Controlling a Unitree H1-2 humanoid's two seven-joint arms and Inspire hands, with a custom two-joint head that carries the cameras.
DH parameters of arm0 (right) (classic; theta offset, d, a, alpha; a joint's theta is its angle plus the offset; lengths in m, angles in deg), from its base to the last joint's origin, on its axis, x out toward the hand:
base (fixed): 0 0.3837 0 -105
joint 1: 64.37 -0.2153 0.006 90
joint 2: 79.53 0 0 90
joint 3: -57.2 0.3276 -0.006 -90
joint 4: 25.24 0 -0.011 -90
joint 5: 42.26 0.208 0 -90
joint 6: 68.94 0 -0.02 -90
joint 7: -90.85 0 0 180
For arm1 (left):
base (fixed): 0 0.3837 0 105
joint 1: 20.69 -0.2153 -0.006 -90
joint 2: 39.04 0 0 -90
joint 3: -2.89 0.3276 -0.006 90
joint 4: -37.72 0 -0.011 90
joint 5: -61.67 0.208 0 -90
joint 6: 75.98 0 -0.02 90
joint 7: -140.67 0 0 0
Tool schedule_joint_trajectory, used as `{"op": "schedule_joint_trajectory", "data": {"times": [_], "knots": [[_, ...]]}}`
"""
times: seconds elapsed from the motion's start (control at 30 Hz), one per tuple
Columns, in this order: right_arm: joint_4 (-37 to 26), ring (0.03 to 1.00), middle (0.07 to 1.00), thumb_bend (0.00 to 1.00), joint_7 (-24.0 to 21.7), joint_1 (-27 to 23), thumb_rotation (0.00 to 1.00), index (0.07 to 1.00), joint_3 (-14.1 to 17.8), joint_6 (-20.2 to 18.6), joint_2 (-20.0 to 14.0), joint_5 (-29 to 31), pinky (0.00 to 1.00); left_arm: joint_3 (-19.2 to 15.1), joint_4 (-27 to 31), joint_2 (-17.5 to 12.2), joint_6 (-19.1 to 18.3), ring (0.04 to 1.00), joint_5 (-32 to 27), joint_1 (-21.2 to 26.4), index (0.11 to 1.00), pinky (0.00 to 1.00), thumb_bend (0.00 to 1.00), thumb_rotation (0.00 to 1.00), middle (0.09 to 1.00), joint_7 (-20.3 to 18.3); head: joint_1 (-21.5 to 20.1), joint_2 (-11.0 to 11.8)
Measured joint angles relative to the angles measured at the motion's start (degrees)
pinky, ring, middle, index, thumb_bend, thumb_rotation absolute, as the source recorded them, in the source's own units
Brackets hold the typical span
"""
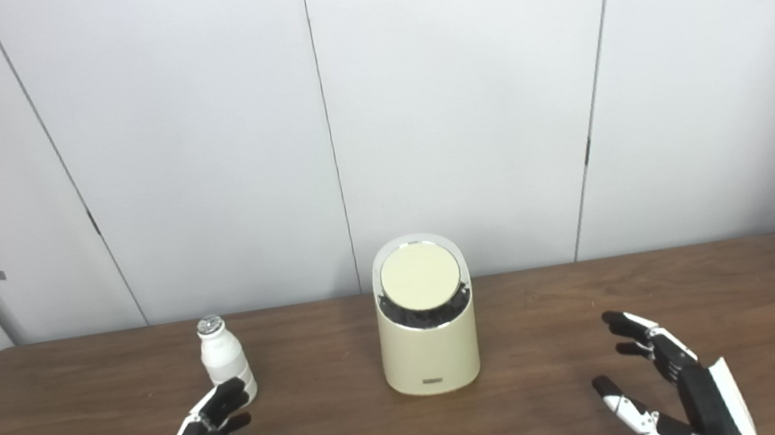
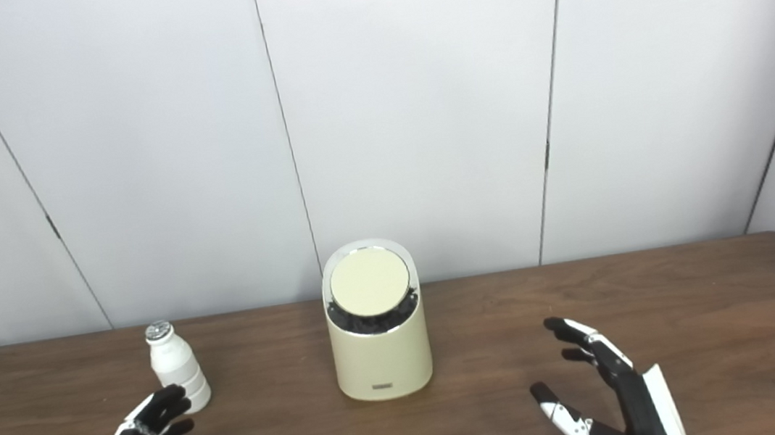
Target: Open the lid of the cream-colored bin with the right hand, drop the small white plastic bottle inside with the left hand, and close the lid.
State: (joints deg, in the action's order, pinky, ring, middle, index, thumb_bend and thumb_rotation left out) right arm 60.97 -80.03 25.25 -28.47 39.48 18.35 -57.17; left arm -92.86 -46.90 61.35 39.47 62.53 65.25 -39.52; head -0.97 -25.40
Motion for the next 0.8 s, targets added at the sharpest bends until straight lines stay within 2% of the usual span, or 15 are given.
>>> {"op": "schedule_joint_trajectory", "data": {"times": [0.1,0.2,0.4,0.43,0.5,0.73,0.8], "knots": [[0.0,0.801,0.814,0.22,-0.3,0.0,0.35,0.759,0.2,0.0,0.0,1.3,0.72,0.0,0.9,0.0,0.0,0.820,0.0,-1.1,0.830,0.75,0.22,0.79,0.843,0.0,-0.4,-0.3],[0.1,0.792,0.808,0.24,-0.7,0.0,0.40,0.756,0.6,0.0,-0.1,2.5,0.71,0.0,1.0,0.1,-0.2,0.811,0.0,-1.6,0.823,0.74,0.23,0.78,0.835,0.0,-0.4,-1.1],[-0.2,0.797,0.813,0.24,-1.8,0.6,0.45,0.767,0.7,-0.2,-1.1,2.7,0.71,0.3,2.7,1.0,-2.1,0.811,0.4,-1.9,0.820,0.75,0.23,0.80,0.833,0.0,-1.0,-2.5],[-0.5,0.796,0.812,0.25,-2.0,0.8,0.45,0.766,0.8,-0.3,-1.3,2.7,0.71,0.4,3.2,1.1,-2.5,0.812,0.4,-2.0,0.820,0.76,0.23,0.80,0.834,0.0,-1.1,-3.8],[-1.5,0.795,0.811,0.25,-2.3,1.0,0.47,0.765,0.9,-0.6,-1.5,2.7,0.71,0.4,4.6,1.1,-3.1,0.807,0.4,-2.3,0.819,0.75,0.23,0.80,0.831,0.0,-1.4,-4.8],[-4.1,0.791,0.805,0.28,-3.9,1.4,0.50,0.751,1.3,-2.9,-1.8,5.8,0.69,1.1,7.9,1.1,-5.7,0.818,-0.9,-3.1,0.830,0.75,0.24,0.78,0.839,-0.2,-1.8,-5.9],[-5.1,0.791,0.804,0.25,-4.5,1.5,0.46,0.747,1.3,-3.1,-2.0,6.1,0.70,1.1,8.9,1.3,-6.8,0.817,-0.8,-3.1,0.832,0.75,0.24,0.78,0.839,-0.1,-1.5,-6.1]]}}
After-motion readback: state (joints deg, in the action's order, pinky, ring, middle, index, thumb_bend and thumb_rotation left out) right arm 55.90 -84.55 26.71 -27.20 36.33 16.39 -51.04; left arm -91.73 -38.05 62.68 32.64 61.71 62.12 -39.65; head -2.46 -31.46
